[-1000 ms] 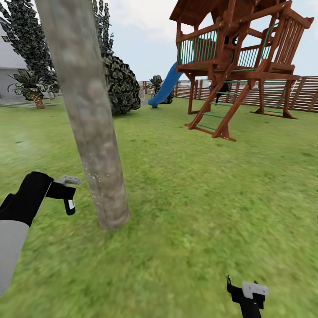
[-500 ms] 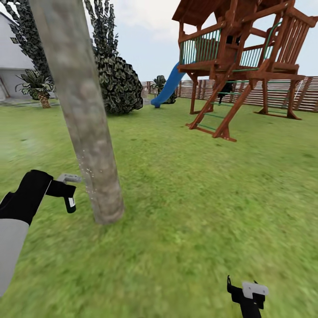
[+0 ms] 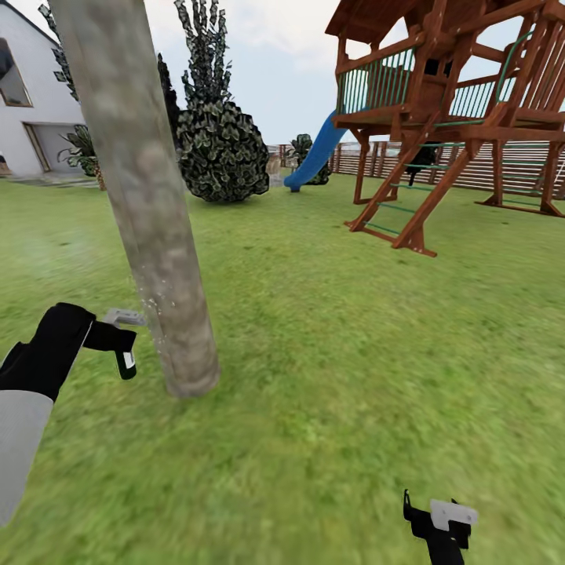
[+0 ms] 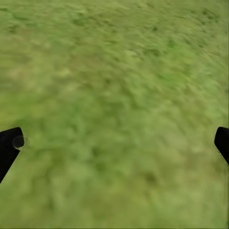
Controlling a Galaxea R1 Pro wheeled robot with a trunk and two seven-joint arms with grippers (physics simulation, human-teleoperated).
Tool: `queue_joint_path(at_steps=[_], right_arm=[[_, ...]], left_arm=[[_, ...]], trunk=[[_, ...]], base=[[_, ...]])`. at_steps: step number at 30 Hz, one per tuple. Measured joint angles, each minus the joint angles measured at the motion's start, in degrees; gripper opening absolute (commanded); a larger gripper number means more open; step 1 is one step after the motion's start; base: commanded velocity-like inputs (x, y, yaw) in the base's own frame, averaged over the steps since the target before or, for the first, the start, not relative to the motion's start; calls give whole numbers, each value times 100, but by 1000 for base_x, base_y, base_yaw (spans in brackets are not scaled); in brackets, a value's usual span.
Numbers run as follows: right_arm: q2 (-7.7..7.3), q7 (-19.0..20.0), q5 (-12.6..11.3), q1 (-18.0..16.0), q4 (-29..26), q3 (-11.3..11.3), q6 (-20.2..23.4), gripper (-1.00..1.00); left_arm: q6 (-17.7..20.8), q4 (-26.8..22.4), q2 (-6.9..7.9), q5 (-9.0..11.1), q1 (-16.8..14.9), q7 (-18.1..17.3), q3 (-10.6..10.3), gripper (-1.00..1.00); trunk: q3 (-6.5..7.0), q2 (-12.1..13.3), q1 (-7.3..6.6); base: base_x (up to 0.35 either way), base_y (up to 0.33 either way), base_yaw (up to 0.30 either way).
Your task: In the garden, pick up the pesticide atomizer on the floor and spray pesticide onto both trees until each tree trunk is fully covered.
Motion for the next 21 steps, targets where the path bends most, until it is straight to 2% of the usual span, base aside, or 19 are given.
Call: queue_joint_path(at_steps=[4,11,21], right_arm=[[0,0,2,0,0,0,0,100],[0,0,6,0,0,0,0,100],[0,0,8,0,0,0,0,100]], left_arm=[[-1,-290,5,-2,6,0,12,-100],[5,-327,25,1,-50,0,34,-100],[6,-332,9,5,6,0,18,-100]], trunk=[[0,0,0],[0,0,0],[0,0,0]], base=[[188,-84,41],[8,-3,241],[0,-249,10]])
